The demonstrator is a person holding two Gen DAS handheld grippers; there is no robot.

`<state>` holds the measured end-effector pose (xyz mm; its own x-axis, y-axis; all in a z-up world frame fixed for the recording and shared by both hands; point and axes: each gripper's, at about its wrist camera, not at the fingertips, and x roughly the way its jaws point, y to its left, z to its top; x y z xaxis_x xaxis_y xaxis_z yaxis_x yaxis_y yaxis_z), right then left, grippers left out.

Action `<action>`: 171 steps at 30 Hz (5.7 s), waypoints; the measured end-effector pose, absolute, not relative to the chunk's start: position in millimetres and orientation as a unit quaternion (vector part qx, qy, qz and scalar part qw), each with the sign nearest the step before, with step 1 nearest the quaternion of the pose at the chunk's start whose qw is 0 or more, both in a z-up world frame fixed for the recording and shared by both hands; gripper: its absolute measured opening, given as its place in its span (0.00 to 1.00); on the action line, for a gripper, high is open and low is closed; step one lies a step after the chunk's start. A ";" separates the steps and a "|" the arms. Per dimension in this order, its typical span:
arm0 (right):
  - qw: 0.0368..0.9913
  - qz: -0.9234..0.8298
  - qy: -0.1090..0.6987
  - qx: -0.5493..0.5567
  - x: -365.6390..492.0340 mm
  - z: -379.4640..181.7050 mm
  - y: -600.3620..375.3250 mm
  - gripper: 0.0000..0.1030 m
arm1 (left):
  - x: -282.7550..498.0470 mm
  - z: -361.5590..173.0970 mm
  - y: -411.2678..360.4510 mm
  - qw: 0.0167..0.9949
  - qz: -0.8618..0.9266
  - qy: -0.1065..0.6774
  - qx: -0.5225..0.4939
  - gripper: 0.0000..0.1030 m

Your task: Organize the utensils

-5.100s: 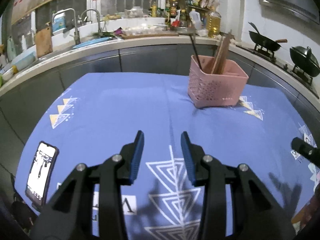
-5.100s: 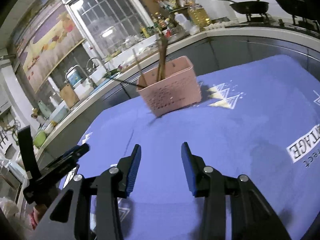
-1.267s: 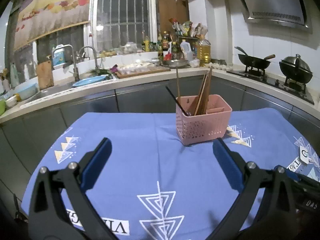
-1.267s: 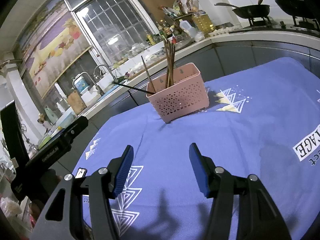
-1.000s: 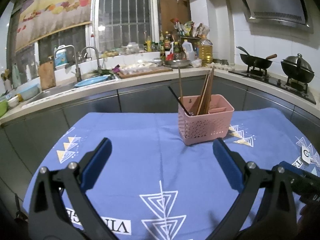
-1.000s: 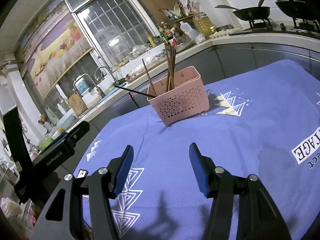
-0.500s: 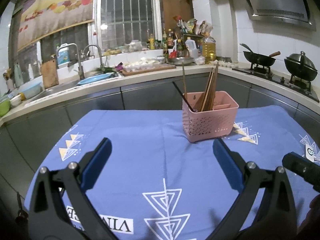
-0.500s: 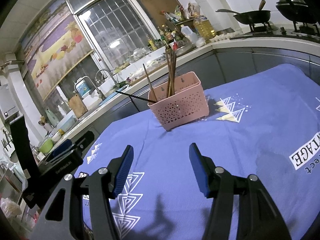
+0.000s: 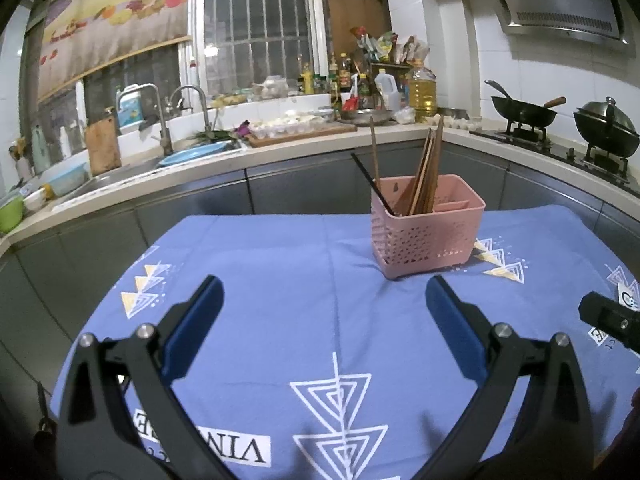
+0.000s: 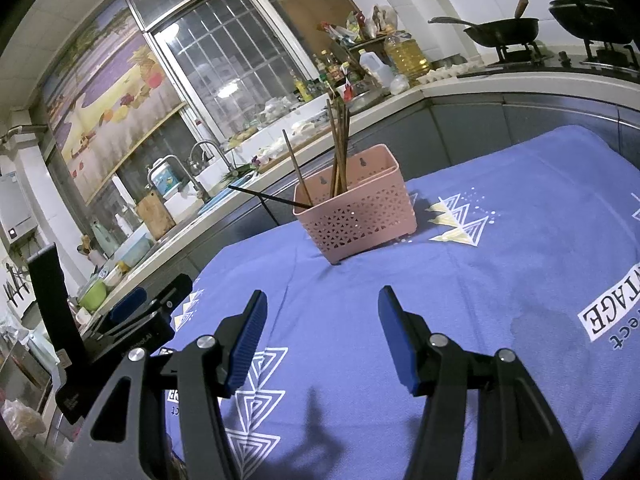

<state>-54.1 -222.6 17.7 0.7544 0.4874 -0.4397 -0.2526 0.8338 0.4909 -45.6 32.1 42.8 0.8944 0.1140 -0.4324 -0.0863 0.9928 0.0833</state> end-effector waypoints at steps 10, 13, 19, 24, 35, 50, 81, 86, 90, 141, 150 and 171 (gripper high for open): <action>0.914 0.205 0.284 0.203 -55.5 17.4 -220.2 0.57 | -42.9 38.0 35.2 0.971 0.060 0.229 0.031 0.94; 0.913 0.205 0.287 0.204 -55.7 16.5 -219.7 0.57 | -43.2 36.6 35.1 0.970 0.062 0.231 0.032 0.94; 0.913 0.205 0.288 0.203 -55.0 16.7 -218.1 0.57 | -42.3 35.8 35.9 0.970 0.063 0.232 0.032 0.94; 0.913 0.203 0.288 0.204 -55.4 16.5 -217.6 0.57 | -42.6 35.2 36.6 0.971 0.062 0.230 0.033 0.94; 0.914 0.198 0.290 0.205 -54.8 15.2 -221.5 0.57 | -44.5 34.2 36.4 0.972 0.062 0.223 0.034 0.94; 0.913 0.197 0.292 0.206 -54.5 13.9 -223.7 0.57 | -44.6 36.4 35.6 0.972 0.062 0.222 0.038 0.94; 0.942 0.174 0.241 0.159 -67.9 29.5 -216.5 0.57 | -55.9 63.3 29.7 0.982 0.050 0.178 0.022 0.94; 0.942 0.172 0.240 0.160 -67.6 30.3 -217.5 0.57 | -56.7 65.5 31.5 0.983 0.050 0.177 0.014 0.94; 0.942 0.171 0.240 0.161 -67.6 30.9 -218.8 0.57 | -57.4 66.8 31.7 0.983 0.055 0.173 0.016 0.94; 0.942 0.170 0.241 0.162 -67.4 31.7 -219.4 0.57 | -65.9 68.9 26.6 0.986 0.074 0.148 0.017 0.94; 0.942 0.170 0.241 0.162 -67.4 32.0 -219.4 0.57 | -66.6 68.7 25.9 0.986 0.075 0.148 0.018 0.94; 0.942 0.169 0.240 0.161 -69.9 31.9 -217.4 0.57 | -68.7 68.5 29.4 0.986 0.078 0.145 0.026 0.94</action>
